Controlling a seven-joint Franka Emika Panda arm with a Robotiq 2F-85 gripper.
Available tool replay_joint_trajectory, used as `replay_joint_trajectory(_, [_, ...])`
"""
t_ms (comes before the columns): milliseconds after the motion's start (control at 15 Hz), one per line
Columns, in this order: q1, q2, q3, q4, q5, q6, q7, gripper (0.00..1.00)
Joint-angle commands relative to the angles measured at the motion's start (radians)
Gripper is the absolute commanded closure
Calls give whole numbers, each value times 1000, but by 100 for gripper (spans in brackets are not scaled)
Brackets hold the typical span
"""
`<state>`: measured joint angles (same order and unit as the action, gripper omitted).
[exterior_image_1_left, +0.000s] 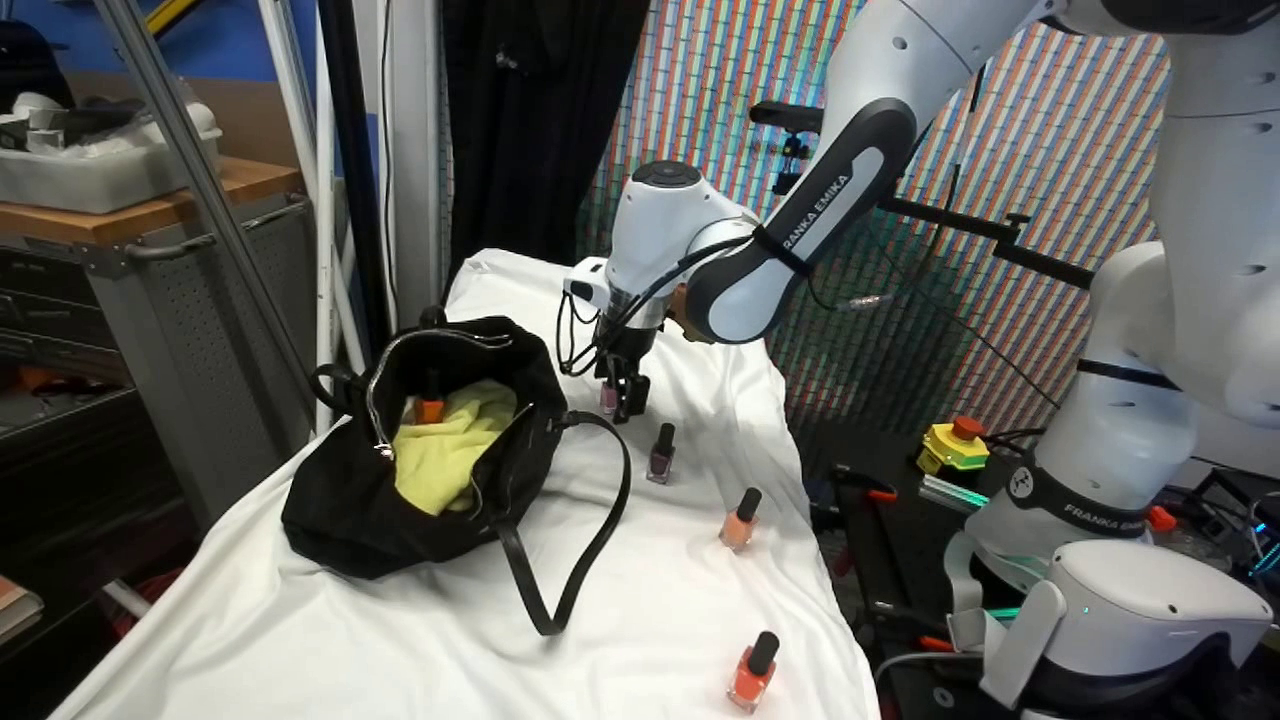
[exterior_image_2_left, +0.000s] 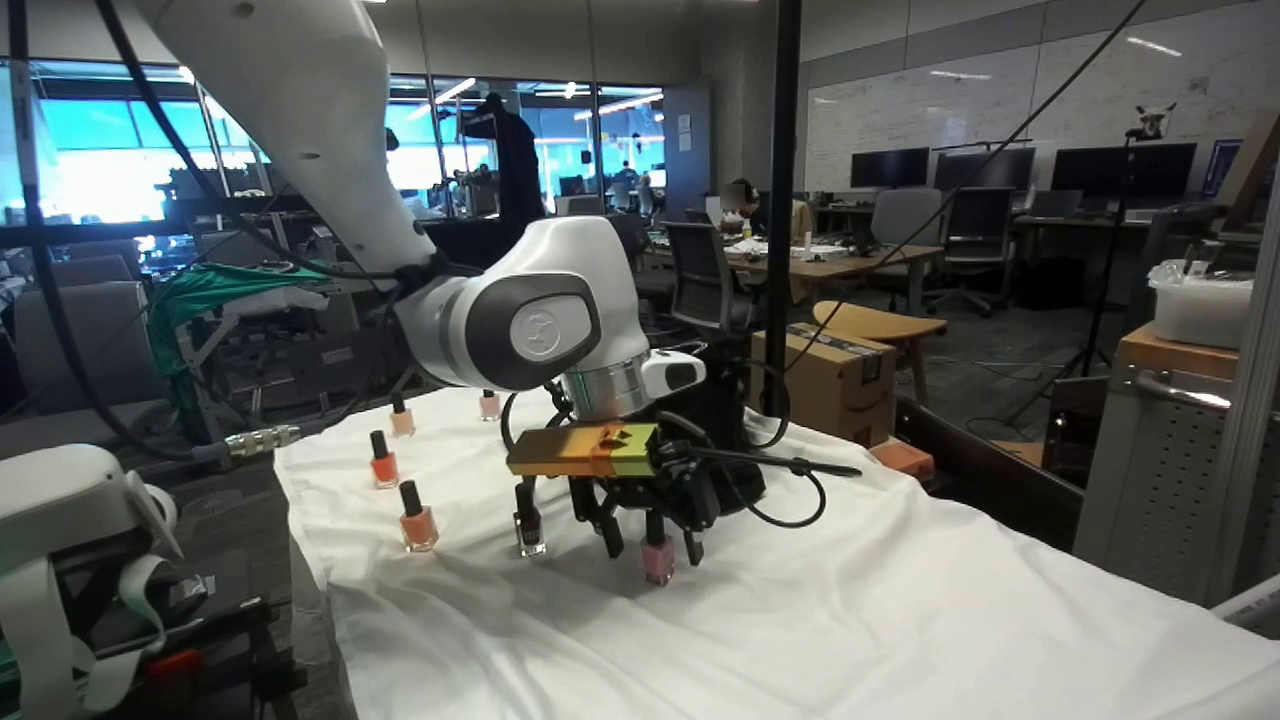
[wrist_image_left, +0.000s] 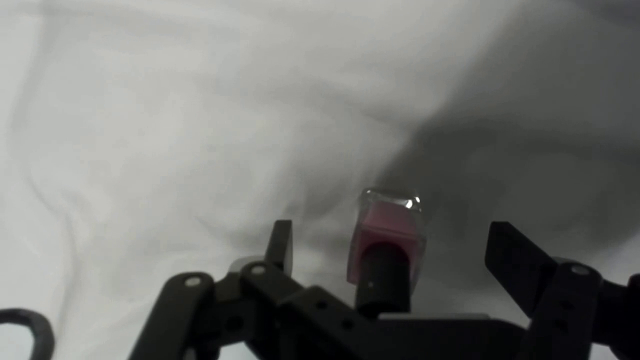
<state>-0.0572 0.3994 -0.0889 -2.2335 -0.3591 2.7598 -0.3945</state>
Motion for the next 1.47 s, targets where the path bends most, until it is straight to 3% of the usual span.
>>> replay_joint_trajectory(0, [-8, 30, 5, 49, -16, -27, -11, 8])
replay_joint_trajectory(200, [-5, 25, 1, 56, -26, -51, -8, 42])
replay_joint_trajectory(600, [9, 13, -11, 65, -64, -102, 10, 81])
replay_joint_trajectory(1000, [45, -19, -33, 64, -152, -145, 62, 85])
replay_joint_trajectory(1400, [139, -143, -32, 50, -298, -229, 240, 85])
